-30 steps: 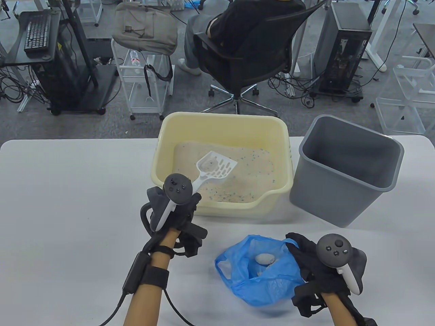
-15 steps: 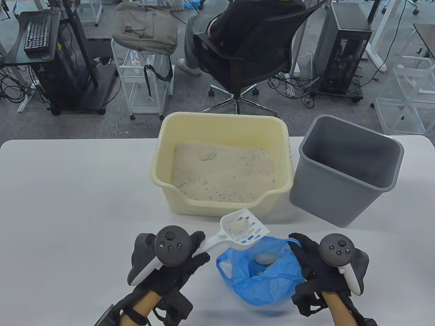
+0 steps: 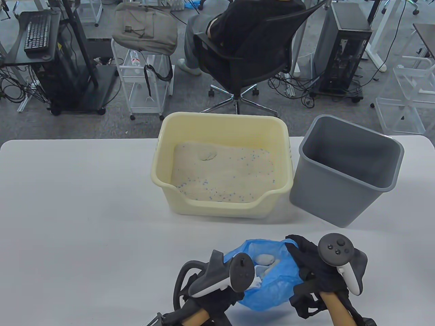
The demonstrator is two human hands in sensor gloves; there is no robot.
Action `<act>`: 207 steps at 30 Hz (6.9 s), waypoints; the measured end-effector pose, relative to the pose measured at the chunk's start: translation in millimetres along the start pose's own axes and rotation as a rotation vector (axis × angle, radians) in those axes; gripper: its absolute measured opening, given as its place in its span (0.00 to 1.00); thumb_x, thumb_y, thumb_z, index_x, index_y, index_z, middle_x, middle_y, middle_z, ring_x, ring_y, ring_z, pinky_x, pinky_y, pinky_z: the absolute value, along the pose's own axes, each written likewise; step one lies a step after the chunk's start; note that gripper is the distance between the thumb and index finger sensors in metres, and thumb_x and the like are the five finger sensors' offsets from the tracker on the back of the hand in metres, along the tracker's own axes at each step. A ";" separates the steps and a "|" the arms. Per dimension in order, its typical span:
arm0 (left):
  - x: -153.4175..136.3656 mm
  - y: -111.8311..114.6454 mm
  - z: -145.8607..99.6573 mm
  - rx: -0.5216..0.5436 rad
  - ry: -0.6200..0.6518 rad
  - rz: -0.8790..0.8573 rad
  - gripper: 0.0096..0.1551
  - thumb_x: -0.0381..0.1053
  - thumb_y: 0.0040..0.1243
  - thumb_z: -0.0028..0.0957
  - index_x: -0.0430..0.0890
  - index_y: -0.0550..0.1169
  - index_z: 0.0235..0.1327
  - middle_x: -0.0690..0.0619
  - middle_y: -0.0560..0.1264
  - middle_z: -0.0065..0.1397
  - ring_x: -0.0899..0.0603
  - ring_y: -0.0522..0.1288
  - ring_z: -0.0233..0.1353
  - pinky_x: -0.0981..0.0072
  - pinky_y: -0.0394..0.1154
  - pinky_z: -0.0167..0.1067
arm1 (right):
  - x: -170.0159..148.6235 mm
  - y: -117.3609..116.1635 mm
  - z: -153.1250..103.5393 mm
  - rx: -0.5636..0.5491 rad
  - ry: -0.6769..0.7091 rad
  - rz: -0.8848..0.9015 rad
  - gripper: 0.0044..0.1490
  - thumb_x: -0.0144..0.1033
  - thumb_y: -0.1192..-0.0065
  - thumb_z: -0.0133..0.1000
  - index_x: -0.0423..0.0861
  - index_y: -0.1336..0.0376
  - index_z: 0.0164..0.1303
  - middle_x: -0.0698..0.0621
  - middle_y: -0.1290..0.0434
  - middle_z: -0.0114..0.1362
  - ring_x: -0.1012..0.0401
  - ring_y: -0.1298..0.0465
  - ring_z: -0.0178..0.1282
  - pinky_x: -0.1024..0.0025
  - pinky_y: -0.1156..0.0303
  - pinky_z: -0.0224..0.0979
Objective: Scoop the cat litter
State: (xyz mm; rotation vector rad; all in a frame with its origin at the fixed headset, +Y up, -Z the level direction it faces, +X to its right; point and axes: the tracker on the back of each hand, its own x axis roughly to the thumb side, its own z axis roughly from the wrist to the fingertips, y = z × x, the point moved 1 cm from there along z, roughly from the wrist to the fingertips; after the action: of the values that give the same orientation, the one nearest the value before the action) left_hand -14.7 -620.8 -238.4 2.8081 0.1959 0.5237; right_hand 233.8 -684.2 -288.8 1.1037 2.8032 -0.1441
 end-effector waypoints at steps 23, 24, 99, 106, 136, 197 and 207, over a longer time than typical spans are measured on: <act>-102.9 -126.3 97.2 0.075 -0.580 -0.077 0.34 0.58 0.58 0.63 0.42 0.71 0.79 0.43 0.80 0.53 0.47 0.81 0.37 0.65 0.81 0.30 | -1.6 3.7 -0.1 -0.022 -0.012 -0.010 0.26 0.51 0.42 0.60 0.51 0.33 0.65 0.54 0.19 0.46 0.70 0.20 0.22 0.78 0.23 0.29; -105.3 -123.7 112.3 0.055 -0.604 -0.076 0.34 0.58 0.58 0.63 0.42 0.71 0.78 0.42 0.80 0.53 0.47 0.81 0.37 0.65 0.81 0.29 | -1.6 3.9 0.0 -0.023 -0.012 -0.012 0.27 0.51 0.42 0.60 0.51 0.33 0.65 0.54 0.19 0.46 0.70 0.20 0.22 0.78 0.23 0.29; -122.7 -82.1 76.9 0.399 -0.351 -0.208 0.34 0.58 0.55 0.62 0.49 0.68 0.80 0.48 0.78 0.59 0.50 0.79 0.38 0.66 0.81 0.32 | -1.8 2.8 0.6 -0.028 -0.002 -0.046 0.26 0.51 0.41 0.60 0.51 0.33 0.65 0.54 0.18 0.47 0.69 0.20 0.23 0.77 0.23 0.30; -94.9 -70.7 12.5 0.291 -0.139 -0.185 0.34 0.58 0.56 0.61 0.49 0.69 0.79 0.47 0.79 0.58 0.50 0.79 0.37 0.66 0.81 0.31 | -9.1 5.3 3.1 -0.027 -0.041 -0.001 0.26 0.51 0.41 0.59 0.51 0.32 0.64 0.54 0.18 0.45 0.70 0.20 0.22 0.77 0.23 0.29; -21.1 -43.3 -13.6 0.085 -0.066 0.150 0.34 0.57 0.60 0.58 0.54 0.69 0.79 0.47 0.77 0.63 0.48 0.78 0.44 0.62 0.80 0.39 | -7.9 5.0 2.8 0.009 -0.038 0.028 0.26 0.51 0.41 0.60 0.51 0.33 0.65 0.54 0.19 0.46 0.70 0.21 0.22 0.77 0.23 0.29; -48.7 89.4 125.5 -0.305 0.019 -0.556 0.62 0.66 0.52 0.58 0.33 0.37 0.82 0.33 0.64 0.78 0.38 0.79 0.54 0.54 0.78 0.48 | -7.6 9.3 3.0 -0.009 -0.048 -0.012 0.26 0.51 0.41 0.59 0.51 0.32 0.64 0.54 0.18 0.45 0.69 0.20 0.23 0.76 0.23 0.30; -64.6 52.2 101.4 0.045 -0.127 -0.492 0.22 0.50 0.47 0.64 0.39 0.78 0.59 0.52 0.85 0.50 0.42 0.87 0.42 0.59 0.83 0.36 | -2.7 16.1 3.2 0.033 -0.001 0.040 0.28 0.50 0.37 0.58 0.52 0.34 0.67 0.54 0.19 0.49 0.68 0.19 0.27 0.75 0.22 0.34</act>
State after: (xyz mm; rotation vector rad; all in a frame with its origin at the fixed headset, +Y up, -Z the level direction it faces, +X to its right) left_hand -32.6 -707.1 -335.4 2.6783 0.8484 0.2251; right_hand 247.0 -674.7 -292.3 1.1654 2.7857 -0.1877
